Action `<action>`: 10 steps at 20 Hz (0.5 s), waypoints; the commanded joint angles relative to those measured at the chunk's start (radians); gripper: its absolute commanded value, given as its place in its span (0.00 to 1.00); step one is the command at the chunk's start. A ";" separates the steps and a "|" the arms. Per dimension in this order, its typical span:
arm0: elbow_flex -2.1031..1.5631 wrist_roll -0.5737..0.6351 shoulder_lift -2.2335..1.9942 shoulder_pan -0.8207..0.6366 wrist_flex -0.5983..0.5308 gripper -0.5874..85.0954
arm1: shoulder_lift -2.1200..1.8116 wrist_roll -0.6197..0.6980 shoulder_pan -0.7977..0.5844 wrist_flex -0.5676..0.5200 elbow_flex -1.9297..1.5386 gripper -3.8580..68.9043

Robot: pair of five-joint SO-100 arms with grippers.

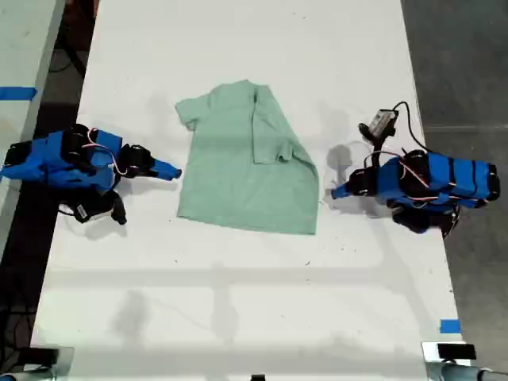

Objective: Fold t shirt

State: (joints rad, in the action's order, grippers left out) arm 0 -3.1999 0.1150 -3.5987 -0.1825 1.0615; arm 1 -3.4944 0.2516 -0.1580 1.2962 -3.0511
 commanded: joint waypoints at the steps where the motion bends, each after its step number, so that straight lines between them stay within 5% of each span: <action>1: 0.063 -0.123 -0.006 -0.029 -0.121 0.01 | -0.012 -0.009 0.009 0.003 -0.051 0.07; 7: 0.411 -0.052 0.124 -0.106 0.091 0.01 | -0.012 -0.008 0.009 0.002 -0.051 0.07; 10: 0.597 0.133 0.532 -0.270 0.074 0.01 | -0.012 -0.008 0.009 0.002 -0.051 0.07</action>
State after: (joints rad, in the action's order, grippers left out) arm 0 -2.7443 0.1365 -3.3165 -0.3436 1.1459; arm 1 -3.4944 0.2516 -0.1580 1.2962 -3.0511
